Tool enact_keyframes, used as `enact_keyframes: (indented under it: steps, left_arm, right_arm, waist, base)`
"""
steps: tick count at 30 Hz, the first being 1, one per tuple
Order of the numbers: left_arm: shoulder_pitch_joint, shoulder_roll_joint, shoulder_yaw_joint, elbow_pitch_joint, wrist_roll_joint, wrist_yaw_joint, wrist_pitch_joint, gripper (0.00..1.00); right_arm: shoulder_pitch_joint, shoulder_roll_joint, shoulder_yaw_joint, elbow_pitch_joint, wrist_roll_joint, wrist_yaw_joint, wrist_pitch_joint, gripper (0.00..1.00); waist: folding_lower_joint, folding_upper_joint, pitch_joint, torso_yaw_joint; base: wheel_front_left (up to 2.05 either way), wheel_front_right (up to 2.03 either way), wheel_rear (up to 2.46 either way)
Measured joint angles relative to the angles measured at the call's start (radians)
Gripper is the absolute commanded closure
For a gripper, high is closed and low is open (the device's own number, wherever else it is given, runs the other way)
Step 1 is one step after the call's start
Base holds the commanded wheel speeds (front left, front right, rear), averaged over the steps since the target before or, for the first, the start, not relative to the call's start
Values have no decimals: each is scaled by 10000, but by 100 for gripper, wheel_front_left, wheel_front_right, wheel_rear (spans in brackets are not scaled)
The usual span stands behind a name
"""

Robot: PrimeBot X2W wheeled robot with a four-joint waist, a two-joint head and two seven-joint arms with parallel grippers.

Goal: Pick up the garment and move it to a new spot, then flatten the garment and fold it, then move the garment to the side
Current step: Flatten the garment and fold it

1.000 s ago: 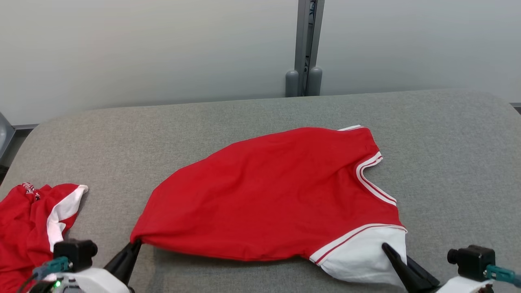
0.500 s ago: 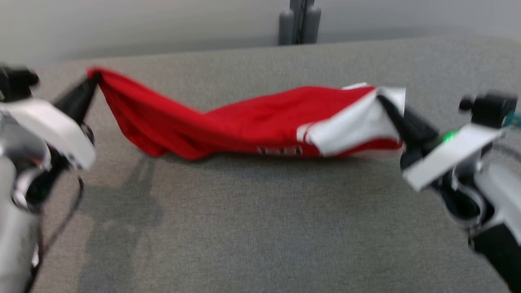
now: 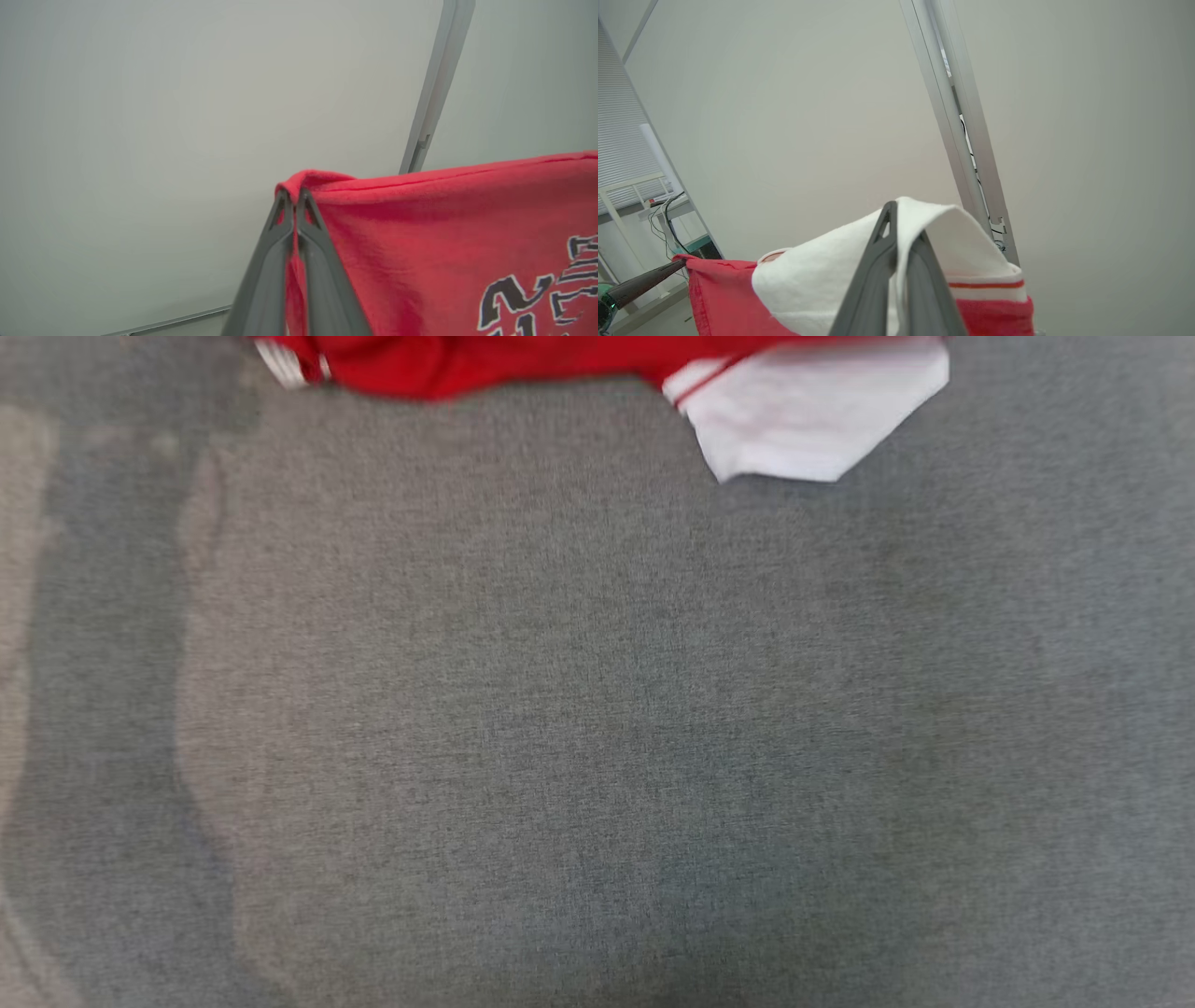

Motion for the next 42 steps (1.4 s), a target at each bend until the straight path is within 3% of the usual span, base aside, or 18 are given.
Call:
enact_keyframes:
  steps: [8, 15, 19, 30, 37, 42]
  left_arm:
    - [-2644, -479, -395, 1893, -326, -4, -1323, 100]
    - [-3684, -779, -1057, 2803, -859, -10, -1893, 100]
    - [-3504, -734, -1662, 3045, -1237, -10, -1950, 100]
    - [-1824, -96, -3584, 2706, -2675, -10, -1279, 100]
    - [266, 539, -4851, 1799, -4011, -10, -872, 100]
    - [1778, 1057, -5649, 911, -4600, -10, -936, 100]
  right_arm:
    - [-2411, 309, -136, 1062, -98, 2, -717, 100]
    - [-3512, 537, -2002, 740, -1603, 2, -825, 100]
    - [-3217, 848, -2297, 481, -2163, 4, -828, 100]
    - [-1325, 416, -140, 748, -1599, 2, -832, 100]
    - [729, -8, 1595, 437, -209, 2, -451, 100]
    - [2499, -543, 2821, -445, 886, 2, 105, 100]
  waist:
    - [0, 0, 890, 46]
    - [0, 0, 1031, 183]
    - [0, 0, 1038, 216]
    - [0, 0, 631, 157]
    - [0, 0, -275, 169]
    - [0, 0, -1228, 113]
  base:
    - [0, 0, 0]
    - [0, 0, 0]
    - [0, 0, 0]
    - [0, 0, 0]
    - [0, 0, 0]
    - [0, 0, 0]
